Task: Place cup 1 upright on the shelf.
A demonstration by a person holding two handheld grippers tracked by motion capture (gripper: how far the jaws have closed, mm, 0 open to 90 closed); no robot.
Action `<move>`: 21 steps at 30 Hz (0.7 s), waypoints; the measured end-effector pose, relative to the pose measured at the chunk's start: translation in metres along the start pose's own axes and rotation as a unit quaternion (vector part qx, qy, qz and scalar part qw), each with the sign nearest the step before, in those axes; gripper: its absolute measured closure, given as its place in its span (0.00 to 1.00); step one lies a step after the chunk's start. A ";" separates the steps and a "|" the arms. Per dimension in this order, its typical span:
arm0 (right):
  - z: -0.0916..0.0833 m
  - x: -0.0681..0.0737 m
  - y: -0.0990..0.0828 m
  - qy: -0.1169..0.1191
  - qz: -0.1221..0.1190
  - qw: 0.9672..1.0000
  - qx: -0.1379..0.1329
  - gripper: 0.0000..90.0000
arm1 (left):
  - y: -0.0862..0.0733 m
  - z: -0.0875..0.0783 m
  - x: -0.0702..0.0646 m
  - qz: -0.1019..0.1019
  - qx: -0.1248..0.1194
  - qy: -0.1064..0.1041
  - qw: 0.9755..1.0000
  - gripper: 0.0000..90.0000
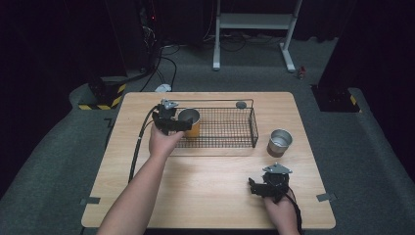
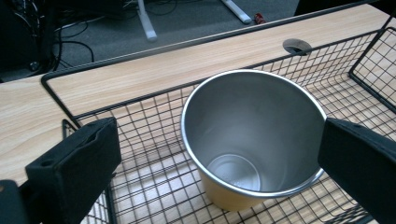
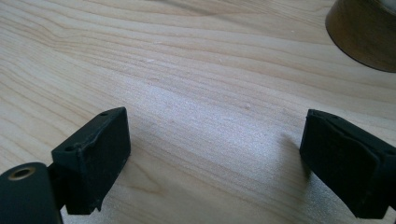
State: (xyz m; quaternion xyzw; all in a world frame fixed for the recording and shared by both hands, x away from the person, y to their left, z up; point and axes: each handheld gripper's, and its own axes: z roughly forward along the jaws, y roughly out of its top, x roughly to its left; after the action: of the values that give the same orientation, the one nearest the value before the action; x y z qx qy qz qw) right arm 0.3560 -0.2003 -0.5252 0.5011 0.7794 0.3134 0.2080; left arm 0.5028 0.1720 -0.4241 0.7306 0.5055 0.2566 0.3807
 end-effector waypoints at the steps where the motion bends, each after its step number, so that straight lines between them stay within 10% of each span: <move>1: 0.000 0.000 0.000 0.000 0.000 1.000 0.000 0.09 | 0.000 0.000 0.001 -0.002 -0.001 0.000 1.000 0.00; 21: 0.000 0.000 0.000 0.000 0.000 1.000 0.000 0.09 | -0.010 -0.019 0.006 0.003 0.000 -0.010 1.000 0.00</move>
State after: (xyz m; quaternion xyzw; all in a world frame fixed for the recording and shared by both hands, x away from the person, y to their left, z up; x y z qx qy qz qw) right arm 0.3560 -0.2003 -0.5252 0.5011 0.7794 0.3135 0.2080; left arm 0.4850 0.1851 -0.4215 0.7346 0.4992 0.2511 0.3849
